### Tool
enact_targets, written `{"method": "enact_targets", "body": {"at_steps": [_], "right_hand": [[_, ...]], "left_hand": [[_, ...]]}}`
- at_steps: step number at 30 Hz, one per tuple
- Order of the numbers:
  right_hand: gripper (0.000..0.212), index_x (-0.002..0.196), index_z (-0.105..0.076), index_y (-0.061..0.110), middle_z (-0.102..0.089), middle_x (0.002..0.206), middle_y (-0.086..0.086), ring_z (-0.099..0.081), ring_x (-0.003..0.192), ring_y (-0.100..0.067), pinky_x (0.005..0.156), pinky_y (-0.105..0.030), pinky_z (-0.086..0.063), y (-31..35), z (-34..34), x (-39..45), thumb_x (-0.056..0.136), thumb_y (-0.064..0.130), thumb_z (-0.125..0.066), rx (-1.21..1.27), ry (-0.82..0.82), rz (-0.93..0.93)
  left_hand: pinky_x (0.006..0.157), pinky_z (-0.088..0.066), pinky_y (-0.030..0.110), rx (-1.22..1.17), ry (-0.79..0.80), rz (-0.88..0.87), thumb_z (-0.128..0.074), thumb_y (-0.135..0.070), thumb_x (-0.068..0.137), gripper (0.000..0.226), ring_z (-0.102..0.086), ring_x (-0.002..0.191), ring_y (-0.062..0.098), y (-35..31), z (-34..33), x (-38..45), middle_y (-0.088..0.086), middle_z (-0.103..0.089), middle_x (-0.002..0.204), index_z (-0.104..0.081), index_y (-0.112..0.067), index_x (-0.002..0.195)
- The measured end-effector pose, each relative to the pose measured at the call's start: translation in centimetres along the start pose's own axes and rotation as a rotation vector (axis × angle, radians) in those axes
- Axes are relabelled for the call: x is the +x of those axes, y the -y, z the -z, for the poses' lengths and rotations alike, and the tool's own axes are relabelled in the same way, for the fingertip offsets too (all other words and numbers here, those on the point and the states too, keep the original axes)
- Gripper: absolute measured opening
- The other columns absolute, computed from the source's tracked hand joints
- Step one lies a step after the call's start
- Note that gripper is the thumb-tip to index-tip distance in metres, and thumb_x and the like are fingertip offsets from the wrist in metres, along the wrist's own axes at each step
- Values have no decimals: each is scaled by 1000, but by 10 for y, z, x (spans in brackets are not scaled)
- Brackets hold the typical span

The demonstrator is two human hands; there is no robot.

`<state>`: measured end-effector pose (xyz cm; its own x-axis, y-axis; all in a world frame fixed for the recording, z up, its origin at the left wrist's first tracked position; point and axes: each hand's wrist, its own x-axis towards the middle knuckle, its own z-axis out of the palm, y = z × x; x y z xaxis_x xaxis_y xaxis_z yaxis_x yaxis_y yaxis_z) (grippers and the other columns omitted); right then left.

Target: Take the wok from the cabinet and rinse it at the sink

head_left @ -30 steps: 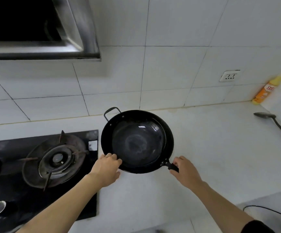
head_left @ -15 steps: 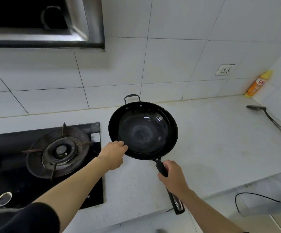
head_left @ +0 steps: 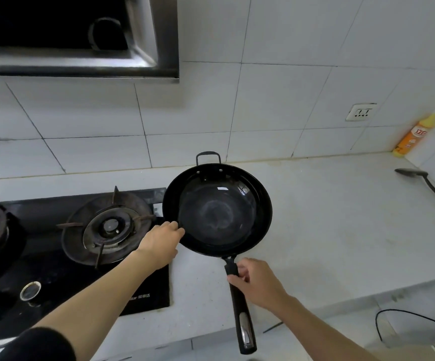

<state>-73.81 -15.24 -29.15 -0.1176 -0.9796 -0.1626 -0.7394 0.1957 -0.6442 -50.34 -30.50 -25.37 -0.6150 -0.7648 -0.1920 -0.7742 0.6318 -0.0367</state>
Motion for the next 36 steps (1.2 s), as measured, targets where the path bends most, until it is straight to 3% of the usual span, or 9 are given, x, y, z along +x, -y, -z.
{"method": "enact_targets", "body": {"at_steps": [3,6,9,11,13,22,27,32,36], "right_hand": [[15,97,-63,24,-62,90,10,-58,84,-5,75,-31,-55,-5,21,15,92,35,-54,-189,-141,153],[36,122,-60,19,-57,119,5,-50,113,-12,93,-27,-48,-12,41,36,87,26,-62,-358,-223,248],[68,129,-57,19,-51,132,4,-44,124,-16,101,-30,-39,-16,53,51,76,60,-66,-424,-60,138],[93,121,-62,20,-54,121,7,-48,113,-12,94,-27,-40,-19,55,55,58,88,-48,-406,-9,64],[100,110,-67,21,-58,108,10,-49,103,-8,87,-23,-41,-25,52,58,53,93,-26,-432,-49,74],[79,87,-66,23,-56,85,13,-48,87,-8,79,-21,-39,-28,36,60,65,89,-28,-469,-141,187],[75,83,-65,27,-54,80,15,-47,82,-5,76,-19,-40,-22,28,55,66,90,-27,-497,-141,200],[79,90,-66,24,-58,85,13,-48,85,-6,76,-20,-39,-17,40,55,65,90,-30,-464,-68,205],[52,111,-62,25,-58,105,13,-50,99,-5,84,-19,-42,-16,51,58,78,65,-57,-395,-8,208]], "left_hand": [[85,-43,34,-7,2,21,-61,-24,86,33,-50,106,22,0,1,-1,2,-50,115,-51,-18,117],[87,-41,34,23,-5,16,-60,-30,88,32,-49,107,22,-3,2,4,2,-51,115,-52,-18,116],[91,-39,33,29,-18,0,-61,-40,89,34,-49,108,20,-8,-2,8,-1,-53,115,-53,-22,117],[90,-38,32,5,-39,18,-60,-46,88,35,-48,108,18,-9,-6,9,-3,-54,113,-55,-23,116],[88,-38,31,-27,-71,36,-60,-50,87,37,-48,107,17,-10,-10,9,-5,-54,111,-56,-24,113],[76,-43,30,-80,-109,86,-74,-44,76,27,-55,89,17,-5,-17,-12,-7,-57,89,-64,-25,92],[86,-39,30,-60,-129,64,-60,-43,87,25,-52,100,17,-4,-12,-22,-4,-56,100,-60,-23,102],[88,-36,31,-31,-43,88,-56,-46,88,30,-48,105,18,-4,-4,-25,-4,-55,106,-58,-23,107],[89,-39,34,-135,-7,94,-55,-56,86,38,-50,105,18,2,5,-19,-5,-56,108,-58,-25,108]]}}
